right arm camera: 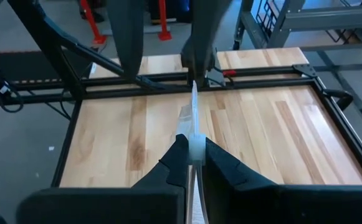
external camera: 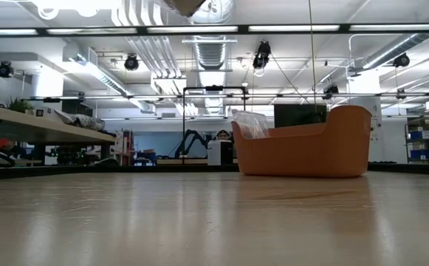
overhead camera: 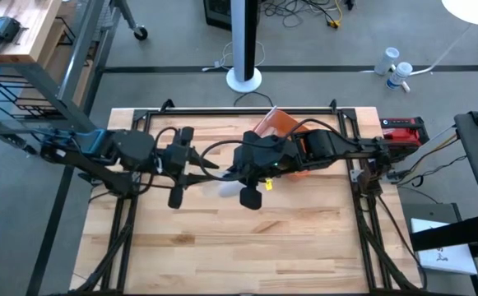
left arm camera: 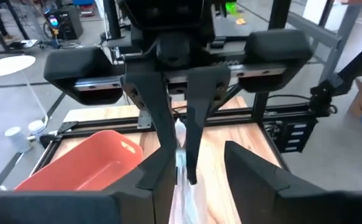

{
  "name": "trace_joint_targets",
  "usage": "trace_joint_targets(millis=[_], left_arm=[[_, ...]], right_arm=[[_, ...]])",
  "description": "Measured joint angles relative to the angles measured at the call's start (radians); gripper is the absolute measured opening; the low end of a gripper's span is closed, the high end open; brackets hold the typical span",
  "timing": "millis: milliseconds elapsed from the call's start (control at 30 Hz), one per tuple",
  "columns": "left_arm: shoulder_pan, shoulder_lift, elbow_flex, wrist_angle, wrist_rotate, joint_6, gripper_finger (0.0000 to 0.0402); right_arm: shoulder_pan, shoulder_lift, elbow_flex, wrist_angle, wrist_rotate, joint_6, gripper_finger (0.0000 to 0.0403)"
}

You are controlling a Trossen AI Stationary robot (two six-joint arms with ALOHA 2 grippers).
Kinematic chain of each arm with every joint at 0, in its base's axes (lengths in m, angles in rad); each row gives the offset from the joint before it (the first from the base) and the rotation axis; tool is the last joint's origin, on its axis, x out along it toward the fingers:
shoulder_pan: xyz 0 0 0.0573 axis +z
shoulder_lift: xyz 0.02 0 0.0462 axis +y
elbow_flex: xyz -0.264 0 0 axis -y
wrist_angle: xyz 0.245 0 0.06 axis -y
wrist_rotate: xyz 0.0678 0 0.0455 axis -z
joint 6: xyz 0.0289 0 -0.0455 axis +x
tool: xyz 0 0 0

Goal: Roll bandage
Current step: Close the transparent zip bag

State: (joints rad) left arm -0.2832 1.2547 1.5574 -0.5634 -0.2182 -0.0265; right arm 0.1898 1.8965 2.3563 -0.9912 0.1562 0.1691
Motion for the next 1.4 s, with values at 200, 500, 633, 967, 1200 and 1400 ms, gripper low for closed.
trace_joint_targets(millis=[200,500,633,967,1200,1400], left_arm=[[0.006,0.015,0.0,0.001,-0.035,-0.005,0.0125],[0.008,0.018,0.0,-0.001,-0.034,0.006,0.0052],[0.008,0.018,0.0,-0.002,-0.033,0.023,0.0008],[0.008,0.001,0.001,-0.028,-0.03,0.018,0.0001],[0.008,-0.009,0.033,-0.11,-0.033,0.019,0.0],[0.008,-0.028,0.058,-0.22,-0.049,0.018,0.0001]], right_arm=[[0.004,0.0,0.0,0.008,-0.001,0.003,0.0017],[0.016,0.0,0.0,0.041,-0.002,0.004,0.0018],[0.017,-0.001,0.0,0.042,0.001,0.007,0.0018],[0.02,-0.002,0.0,0.038,0.003,0.022,0.0018],[0.02,-0.018,0.0,-0.011,0.001,0.05,0.0018],[0.024,-0.061,-0.003,-0.065,-0.026,0.067,0.0018]])
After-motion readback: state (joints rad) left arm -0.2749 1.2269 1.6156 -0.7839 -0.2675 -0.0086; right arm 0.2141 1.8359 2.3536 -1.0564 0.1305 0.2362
